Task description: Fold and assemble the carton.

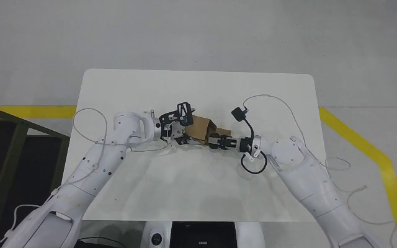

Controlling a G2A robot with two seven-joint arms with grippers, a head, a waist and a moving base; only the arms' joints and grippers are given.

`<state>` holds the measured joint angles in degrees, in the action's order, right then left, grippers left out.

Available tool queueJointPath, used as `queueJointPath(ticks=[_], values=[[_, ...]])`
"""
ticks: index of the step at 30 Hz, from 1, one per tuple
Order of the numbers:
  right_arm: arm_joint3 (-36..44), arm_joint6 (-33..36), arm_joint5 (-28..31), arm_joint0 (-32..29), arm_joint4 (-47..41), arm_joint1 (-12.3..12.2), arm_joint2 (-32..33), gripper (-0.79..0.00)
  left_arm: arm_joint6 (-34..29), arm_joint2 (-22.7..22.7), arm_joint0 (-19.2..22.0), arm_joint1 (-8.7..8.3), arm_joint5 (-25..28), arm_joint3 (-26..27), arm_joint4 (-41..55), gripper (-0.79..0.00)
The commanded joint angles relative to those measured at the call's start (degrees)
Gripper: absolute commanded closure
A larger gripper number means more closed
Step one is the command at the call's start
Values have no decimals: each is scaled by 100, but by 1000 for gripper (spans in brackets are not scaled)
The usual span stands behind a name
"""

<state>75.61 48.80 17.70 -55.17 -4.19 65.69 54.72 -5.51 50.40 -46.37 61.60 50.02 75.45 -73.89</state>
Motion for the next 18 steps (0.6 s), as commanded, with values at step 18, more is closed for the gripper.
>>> queueJointPath(ticks=[18], values=[[-845,-97,367,706,-88,310,-518,0,-127,25,-1,52,6,-61,101,-785]])
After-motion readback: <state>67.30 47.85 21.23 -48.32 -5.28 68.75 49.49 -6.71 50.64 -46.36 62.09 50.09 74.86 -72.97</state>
